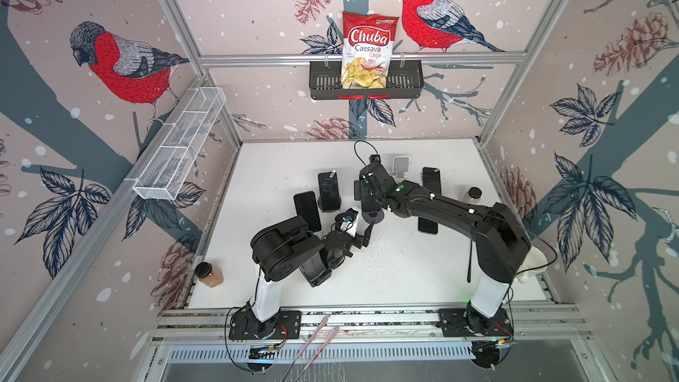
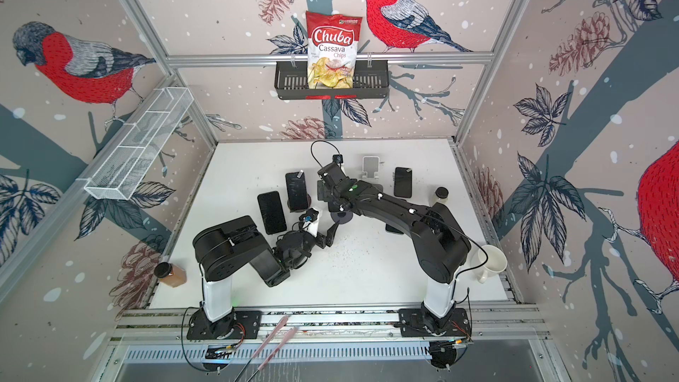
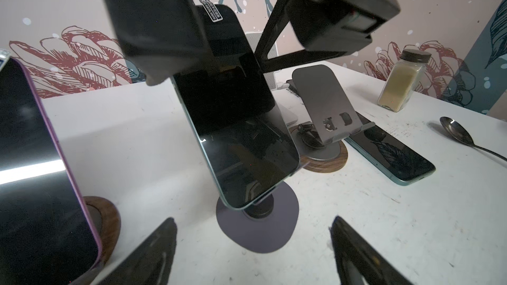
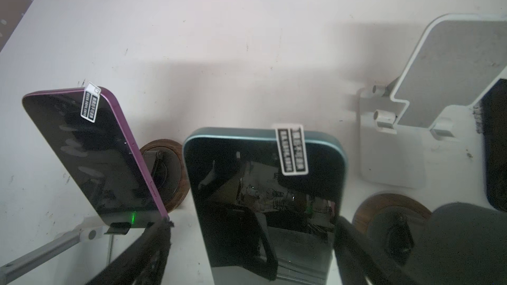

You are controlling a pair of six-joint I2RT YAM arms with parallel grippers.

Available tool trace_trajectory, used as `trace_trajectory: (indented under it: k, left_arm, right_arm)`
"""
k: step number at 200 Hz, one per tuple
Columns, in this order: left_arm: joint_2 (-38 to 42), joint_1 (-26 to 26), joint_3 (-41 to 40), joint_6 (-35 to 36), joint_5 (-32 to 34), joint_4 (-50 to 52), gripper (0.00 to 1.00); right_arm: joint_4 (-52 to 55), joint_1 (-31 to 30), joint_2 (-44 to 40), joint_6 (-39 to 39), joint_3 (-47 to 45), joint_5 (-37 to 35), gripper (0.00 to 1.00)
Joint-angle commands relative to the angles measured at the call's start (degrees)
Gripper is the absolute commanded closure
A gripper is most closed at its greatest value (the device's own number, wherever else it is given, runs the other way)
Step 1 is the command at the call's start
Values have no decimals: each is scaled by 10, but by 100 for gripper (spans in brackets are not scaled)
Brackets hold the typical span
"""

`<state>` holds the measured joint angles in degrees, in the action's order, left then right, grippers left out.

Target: Remove the phone from the phone stand

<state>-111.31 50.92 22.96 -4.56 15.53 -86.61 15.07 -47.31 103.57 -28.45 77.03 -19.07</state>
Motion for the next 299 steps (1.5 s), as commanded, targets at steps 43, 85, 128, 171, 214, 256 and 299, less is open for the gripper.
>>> trace_trajectory:
  k: [43,85,128,171,214,256,299]
  left_arm:
    - [-1,1,-3,-8,-1,-33,13]
    - [-1,1,-8,-8,-1,-37,13]
    - [-3,1,-10,-8,0,-39,13]
    - [-6,1,-8,-7,-2,-38,13]
    - [-8,1,-7,-8,-2,-39,13]
    - [-10,1,-5,-8,-1,-37,13]
    - [-7,1,-1,-6,-2,-22,13]
  right_arm:
    - [9,-1,17,-1,13,-13,15]
    - [14,-1,21,0,18,-23,23]
    - [11,-2,19,7,16,-32,35]
    - [-6,-2,9,25,5,-30,37]
    - [-33,2,-16,40,-19,-20,38]
    - [-52,6,-35,50,-29,-1,38]
    - [-52,13,-54,54,-31,11,38]
